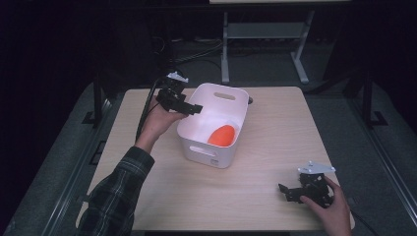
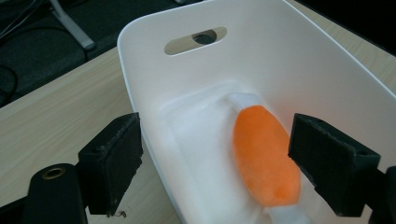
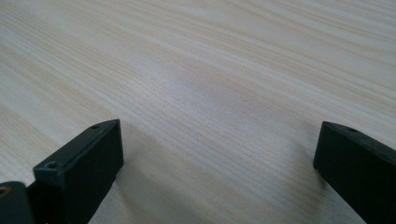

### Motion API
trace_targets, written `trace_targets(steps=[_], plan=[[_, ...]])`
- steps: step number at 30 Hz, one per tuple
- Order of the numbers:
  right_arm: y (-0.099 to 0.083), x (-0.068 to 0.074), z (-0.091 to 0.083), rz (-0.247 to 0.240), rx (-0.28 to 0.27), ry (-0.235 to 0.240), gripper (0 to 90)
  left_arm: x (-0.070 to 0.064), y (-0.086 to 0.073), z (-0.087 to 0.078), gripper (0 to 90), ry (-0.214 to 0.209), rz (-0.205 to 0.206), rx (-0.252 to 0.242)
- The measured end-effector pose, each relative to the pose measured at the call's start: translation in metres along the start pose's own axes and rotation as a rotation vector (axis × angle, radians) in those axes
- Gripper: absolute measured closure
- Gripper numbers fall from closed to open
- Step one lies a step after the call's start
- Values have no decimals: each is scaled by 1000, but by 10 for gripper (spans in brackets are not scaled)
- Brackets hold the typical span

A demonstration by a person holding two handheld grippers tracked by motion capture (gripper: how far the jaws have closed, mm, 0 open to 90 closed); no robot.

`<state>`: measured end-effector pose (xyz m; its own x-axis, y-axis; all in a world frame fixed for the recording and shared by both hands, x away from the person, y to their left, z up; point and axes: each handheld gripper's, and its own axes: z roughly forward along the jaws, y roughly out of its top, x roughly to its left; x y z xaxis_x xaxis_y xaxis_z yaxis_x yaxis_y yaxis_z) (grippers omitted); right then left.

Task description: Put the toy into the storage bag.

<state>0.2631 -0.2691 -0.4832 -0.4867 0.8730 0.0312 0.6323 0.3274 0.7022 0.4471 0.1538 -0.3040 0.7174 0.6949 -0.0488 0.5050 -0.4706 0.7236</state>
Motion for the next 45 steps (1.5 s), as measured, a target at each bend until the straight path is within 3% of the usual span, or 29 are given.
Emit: trace_targets(steps=[10, 20, 27, 34, 40, 41, 43, 45], plan=[[0, 0, 0, -2, 1, -1, 9, 7, -30, -27, 170, -55, 31, -26], [0, 0, 0, -2, 1, -1, 9, 8, -60, -55, 170, -64, 63, -49], [0, 0, 0, -2, 1, -1, 9, 1, -91, -72, 169, -57, 79, -44], [0, 0, 0, -3, 0, -2, 9, -7, -117, -77, 168, -55, 72, -48], [0, 0, 0, -3, 1, -2, 9, -20, -157, -73, 168, -45, 64, -51], [0, 0, 0, -3, 1, -2, 9, -20, -157, -73, 168, -45, 64, -51], [0, 0, 0, -2, 1, -1, 8, -22, -175, -68, 168, -41, 50, -41], [0, 0, 0, -2, 1, -1, 9, -22, -181, -67, 168, -45, 44, -43]])
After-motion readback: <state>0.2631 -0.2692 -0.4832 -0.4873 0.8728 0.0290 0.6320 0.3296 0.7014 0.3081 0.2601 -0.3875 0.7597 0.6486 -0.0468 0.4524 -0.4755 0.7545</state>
